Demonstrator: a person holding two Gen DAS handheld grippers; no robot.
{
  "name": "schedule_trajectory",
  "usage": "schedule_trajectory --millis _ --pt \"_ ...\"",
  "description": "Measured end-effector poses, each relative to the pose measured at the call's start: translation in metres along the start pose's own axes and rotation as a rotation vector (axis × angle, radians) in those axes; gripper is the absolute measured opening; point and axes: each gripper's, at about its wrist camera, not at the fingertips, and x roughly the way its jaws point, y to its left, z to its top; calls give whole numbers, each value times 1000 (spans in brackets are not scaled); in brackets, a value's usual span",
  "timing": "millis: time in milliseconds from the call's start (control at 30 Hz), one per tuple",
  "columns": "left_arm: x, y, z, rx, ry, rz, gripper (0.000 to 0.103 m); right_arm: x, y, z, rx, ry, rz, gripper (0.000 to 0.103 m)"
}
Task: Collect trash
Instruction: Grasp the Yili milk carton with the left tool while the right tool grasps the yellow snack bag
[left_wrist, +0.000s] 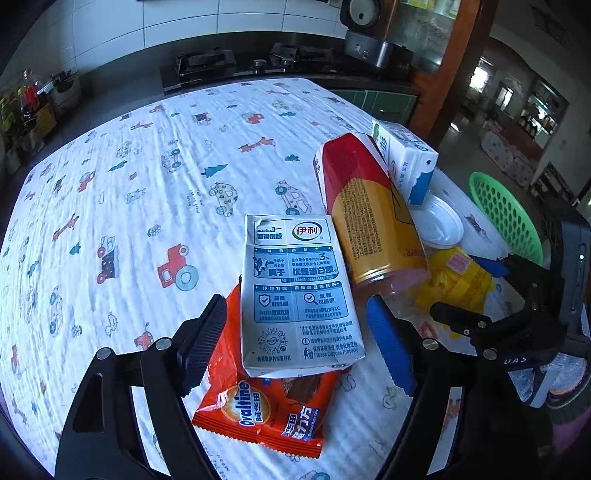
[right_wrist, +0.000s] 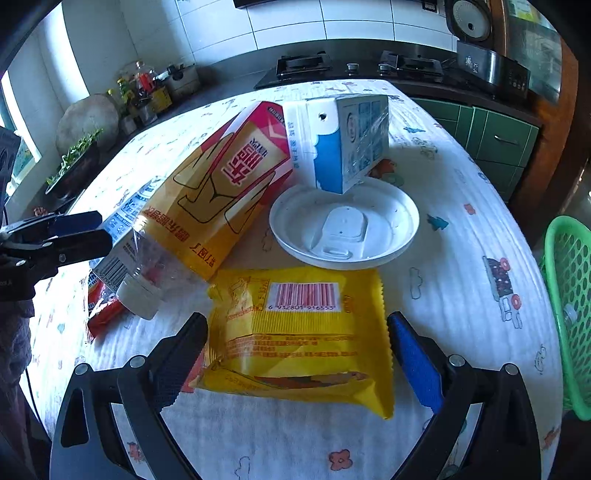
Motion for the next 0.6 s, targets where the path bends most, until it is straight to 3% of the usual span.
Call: schedule_trajectory --millis 233,300,600 --pt "16 -4 6 66 18 13 79 4 9 -1 -41 -3 -45 93" --pt "20 -2 7 75 25 10 79 5 11 -1 -52 -4 -58 86" --pt "28 7 12 79 41 9 73 1 7 -3 -40 -17 -53 80"
